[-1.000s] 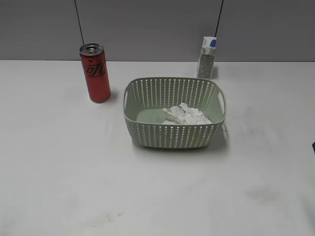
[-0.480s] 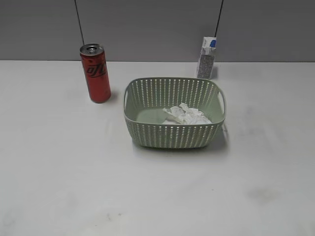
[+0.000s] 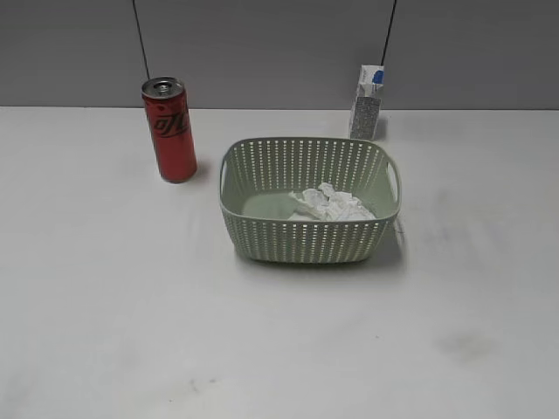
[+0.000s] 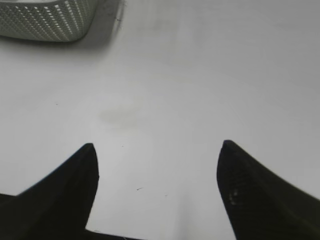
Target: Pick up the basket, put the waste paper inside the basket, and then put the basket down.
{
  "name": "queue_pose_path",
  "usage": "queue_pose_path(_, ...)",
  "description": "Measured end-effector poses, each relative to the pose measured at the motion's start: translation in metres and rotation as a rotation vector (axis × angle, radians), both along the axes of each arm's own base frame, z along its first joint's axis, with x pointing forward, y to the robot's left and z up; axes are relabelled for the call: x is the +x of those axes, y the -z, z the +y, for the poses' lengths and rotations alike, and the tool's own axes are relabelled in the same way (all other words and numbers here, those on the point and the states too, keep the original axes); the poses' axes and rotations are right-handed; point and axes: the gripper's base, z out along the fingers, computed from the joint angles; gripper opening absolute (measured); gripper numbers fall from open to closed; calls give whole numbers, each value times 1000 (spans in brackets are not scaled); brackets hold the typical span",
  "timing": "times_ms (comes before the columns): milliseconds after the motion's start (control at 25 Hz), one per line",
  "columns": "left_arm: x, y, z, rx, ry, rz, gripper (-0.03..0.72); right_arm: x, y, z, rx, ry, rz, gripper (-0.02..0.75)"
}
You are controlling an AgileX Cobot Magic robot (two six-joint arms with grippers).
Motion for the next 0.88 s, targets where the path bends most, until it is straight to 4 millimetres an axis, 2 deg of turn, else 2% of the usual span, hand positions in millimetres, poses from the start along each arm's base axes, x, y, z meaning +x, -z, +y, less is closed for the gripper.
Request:
queue_pose_path(120,0,0,0,0,0,0,556,-22,0,-2,2,-11,-48,555)
queue_pose_path(400,0,0,0,0,0,1,556,-62,-3,-6,24,-14,-294,555)
queue_pose_path(880,0,0,0,0,0,1,556,-64,-3,-6,28,-14,-309,555)
